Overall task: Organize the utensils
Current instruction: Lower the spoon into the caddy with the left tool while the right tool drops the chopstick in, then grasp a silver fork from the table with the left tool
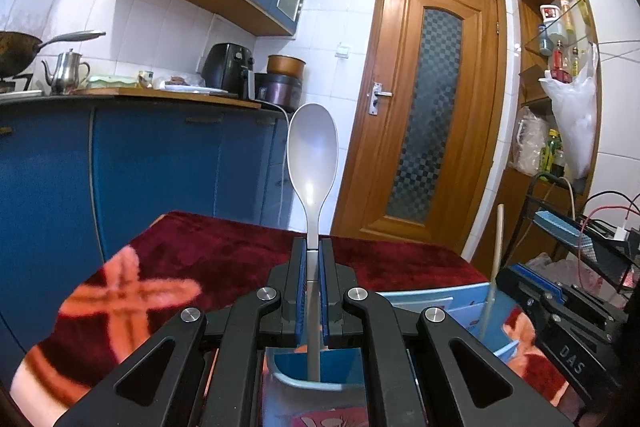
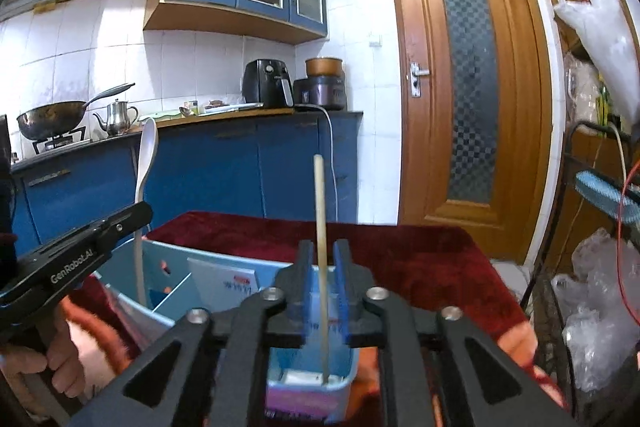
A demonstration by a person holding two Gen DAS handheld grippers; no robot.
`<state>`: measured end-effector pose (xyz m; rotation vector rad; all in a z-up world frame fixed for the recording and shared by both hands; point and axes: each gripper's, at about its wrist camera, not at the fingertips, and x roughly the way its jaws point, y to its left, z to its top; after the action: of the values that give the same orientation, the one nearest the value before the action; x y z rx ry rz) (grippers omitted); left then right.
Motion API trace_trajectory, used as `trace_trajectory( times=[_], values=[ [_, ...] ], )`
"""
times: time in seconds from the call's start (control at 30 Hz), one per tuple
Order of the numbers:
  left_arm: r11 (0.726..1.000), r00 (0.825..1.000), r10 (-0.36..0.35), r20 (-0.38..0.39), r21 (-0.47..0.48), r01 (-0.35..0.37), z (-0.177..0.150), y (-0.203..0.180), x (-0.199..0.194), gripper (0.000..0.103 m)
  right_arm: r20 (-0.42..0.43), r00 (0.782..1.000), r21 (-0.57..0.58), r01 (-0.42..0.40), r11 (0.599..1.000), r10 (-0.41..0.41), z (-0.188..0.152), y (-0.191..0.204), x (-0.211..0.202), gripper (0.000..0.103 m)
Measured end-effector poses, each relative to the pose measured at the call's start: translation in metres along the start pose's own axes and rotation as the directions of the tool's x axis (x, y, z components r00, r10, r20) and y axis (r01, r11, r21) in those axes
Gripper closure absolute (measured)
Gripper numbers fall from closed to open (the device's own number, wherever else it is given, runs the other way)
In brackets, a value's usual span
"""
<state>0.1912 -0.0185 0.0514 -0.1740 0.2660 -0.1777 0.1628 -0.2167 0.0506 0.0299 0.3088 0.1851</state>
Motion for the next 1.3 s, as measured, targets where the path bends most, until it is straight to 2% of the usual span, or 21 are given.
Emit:
trace_trajectory(
  times=[0.07, 0.13, 0.2, 0.53, 0.77, 0.9, 0.97, 1.1, 1.3],
  values=[
    [1.0, 1.0, -0.002, -0.015, 0.004, 0.002, 0.0, -0.001, 0.0, 0.095, -0.013, 1.0, 0.03, -0.015, 0.999, 0.016, -0.001, -0.003, -0.004, 0.073],
    [1.0, 1.0, 0.005, -0.024, 0.01, -0.004, -0.001, -0.001, -0.001, 0.086, -0.021, 0.999, 0.057, -0.026, 0.998, 0.027, 0.0, -0.006, -0.011, 0.071],
    [1.0, 1.0, 0.003, -0.031, 0.013, -0.003, -0.001, -0.002, -0.003, 0.082, -0.019, 0.999, 0.075, -0.034, 0.997, 0.036, -0.001, -0.009, -0.017, 0.066],
    [0.999, 0.998, 0.001, -0.07, 0.036, 0.002, 0.004, -0.007, -0.028, 0.081, -0.053, 0.996, 0.114, -0.066, 0.991, 0.072, -0.006, -0.007, -0.05, 0.056],
    [0.994, 0.992, -0.006, -0.127, 0.107, 0.02, 0.004, -0.017, -0.061, 0.081, -0.113, 0.989, 0.171, -0.08, 0.982, 0.1, -0.013, -0.008, -0.068, 0.047],
    [0.989, 0.987, -0.009, -0.158, 0.145, 0.032, 0.002, -0.021, -0.079, 0.081, -0.154, 0.981, 0.197, -0.087, 0.977, 0.118, -0.02, -0.007, -0.077, 0.045],
    [0.986, 0.984, -0.007, -0.176, 0.16, 0.036, 0.0, -0.023, -0.089, 0.081, -0.18, 0.976, 0.205, -0.082, 0.975, 0.119, -0.025, -0.007, -0.08, 0.041],
    [0.982, 0.976, -0.007, -0.216, 0.181, 0.047, -0.007, -0.026, -0.104, 0.081, -0.227, 0.967, 0.21, -0.069, 0.975, 0.117, -0.034, -0.004, -0.086, 0.041],
    [0.982, 0.953, -0.008, -0.301, 0.176, 0.064, -0.024, -0.027, -0.116, 0.081, -0.303, 0.947, 0.212, -0.043, 0.976, 0.108, -0.051, -0.002, -0.094, 0.039]
  ],
)
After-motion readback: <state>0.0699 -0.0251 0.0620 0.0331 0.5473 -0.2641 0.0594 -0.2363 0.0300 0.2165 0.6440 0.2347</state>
